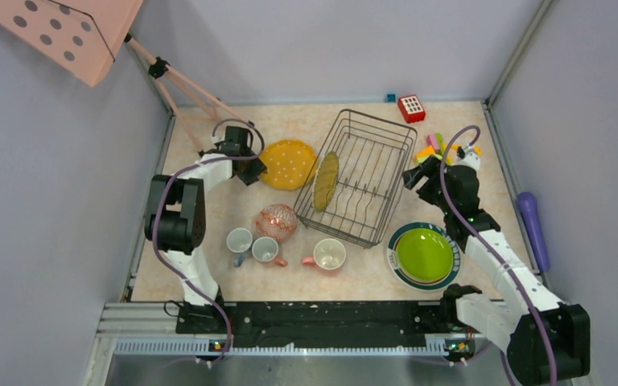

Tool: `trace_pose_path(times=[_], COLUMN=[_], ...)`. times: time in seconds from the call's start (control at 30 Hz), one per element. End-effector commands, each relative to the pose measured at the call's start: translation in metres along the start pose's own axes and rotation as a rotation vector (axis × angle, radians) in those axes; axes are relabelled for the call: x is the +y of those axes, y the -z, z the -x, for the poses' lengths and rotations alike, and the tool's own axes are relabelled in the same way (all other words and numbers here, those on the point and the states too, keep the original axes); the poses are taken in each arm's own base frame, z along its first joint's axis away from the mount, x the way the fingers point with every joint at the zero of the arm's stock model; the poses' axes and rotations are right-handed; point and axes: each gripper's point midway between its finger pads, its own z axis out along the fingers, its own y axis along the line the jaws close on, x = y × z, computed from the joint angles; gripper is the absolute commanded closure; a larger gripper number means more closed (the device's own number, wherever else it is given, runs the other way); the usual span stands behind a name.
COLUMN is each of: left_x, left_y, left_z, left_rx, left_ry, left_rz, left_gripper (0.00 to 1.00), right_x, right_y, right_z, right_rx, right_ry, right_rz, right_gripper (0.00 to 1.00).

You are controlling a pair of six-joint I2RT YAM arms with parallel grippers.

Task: Load the mixed dishes into the dish rack

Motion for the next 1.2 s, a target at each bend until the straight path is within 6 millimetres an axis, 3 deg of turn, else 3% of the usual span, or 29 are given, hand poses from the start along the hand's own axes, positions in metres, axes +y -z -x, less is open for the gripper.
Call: trace_pose_path(times=[0.0, 0.23, 0.3, 0.37, 0.4, 0.7, 0.97, 1.17], left_x=[-0.001, 0.005, 0.003, 0.002, 0.004, -0.003, -0.02, -0.037], left_y=[-0.006, -0.023, -0.026, -0.024, -0.021, 0.046, 0.103, 0.14], left_z=[0.018, 0.015, 0.012, 0.013, 0.014, 0.054, 0.079, 0.086], left_rx=[-0.052, -0.024, -0.013, -0.018, -0.028, -0.222, -0.354, -0.417], left_ry=[0.007, -0.017, -0.017, -0.021, -0.022, -0.059, -0.17, -0.185], left_rz=[0.049, 0.099, 0.079, 0.072, 0.079, 0.075, 0.012, -0.066], left_gripper=[0.57, 0.58, 0.7, 1.0, 1.0, 1.0, 1.0, 1.0], right_x=[0.023, 0.03, 0.036, 0.046, 0.053, 0.129, 0.176, 0.192], right_y=[0.007, 0.011, 0.013, 0.016, 0.018, 0.044, 0.059, 0.058], right_z=[0.028, 0.029, 0.03, 0.03, 0.032, 0.041, 0.043, 0.033], right_rx=[-0.074, -0.07, -0.067, -0.042, -0.035, 0.024, 0.076, 0.113], right_ry=[0.019, 0.019, 0.035, 0.061, 0.072, 0.2, 0.182, 0.185], right_rz=[0.06, 0.092, 0.114, 0.164, 0.188, 0.557, 0.802, 0.858], right_gripper=[0.25, 0.25, 0.25, 0.25, 0.25, 0.31, 0.32, 0.32])
